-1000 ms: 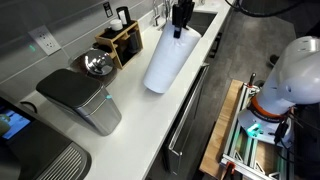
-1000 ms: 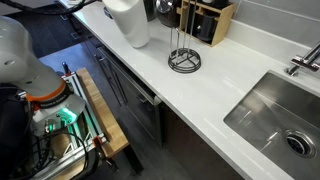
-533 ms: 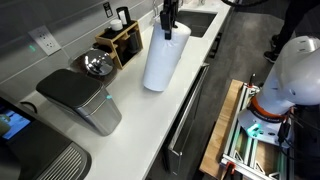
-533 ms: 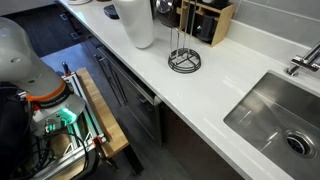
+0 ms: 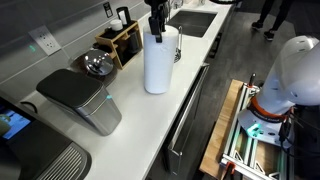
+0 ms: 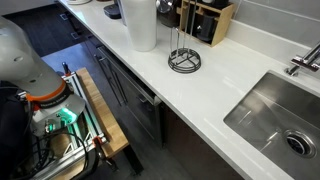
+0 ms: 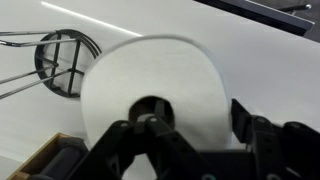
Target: Put the paper towel on the silver rack
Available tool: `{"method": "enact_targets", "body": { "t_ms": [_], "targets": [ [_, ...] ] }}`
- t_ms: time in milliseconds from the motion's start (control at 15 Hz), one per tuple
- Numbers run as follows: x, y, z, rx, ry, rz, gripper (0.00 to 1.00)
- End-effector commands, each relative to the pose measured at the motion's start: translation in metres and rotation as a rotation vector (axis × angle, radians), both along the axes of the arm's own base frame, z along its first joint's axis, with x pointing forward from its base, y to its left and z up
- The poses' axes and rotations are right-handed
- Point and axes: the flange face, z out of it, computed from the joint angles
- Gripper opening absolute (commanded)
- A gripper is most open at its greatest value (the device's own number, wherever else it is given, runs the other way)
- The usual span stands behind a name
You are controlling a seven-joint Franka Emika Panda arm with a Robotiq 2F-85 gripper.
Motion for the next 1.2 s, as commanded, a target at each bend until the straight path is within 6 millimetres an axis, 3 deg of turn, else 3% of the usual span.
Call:
{"method": "enact_targets", "body": {
  "t_ms": [0, 267, 600, 1133],
  "targets": [
    [0.009, 0.008, 0.01, -0.021, -0.008, 0.028, 0.97],
    [0.003, 0.01, 0.031, -0.003, -0.05, 0.041, 1.0],
    [-0.004, -0.001, 0.052, 0.048, -0.093, -0.025, 1.0],
    [0.004, -0.045, 0.028, 0.272, -0.055, -0.25, 1.0]
  ]
}}
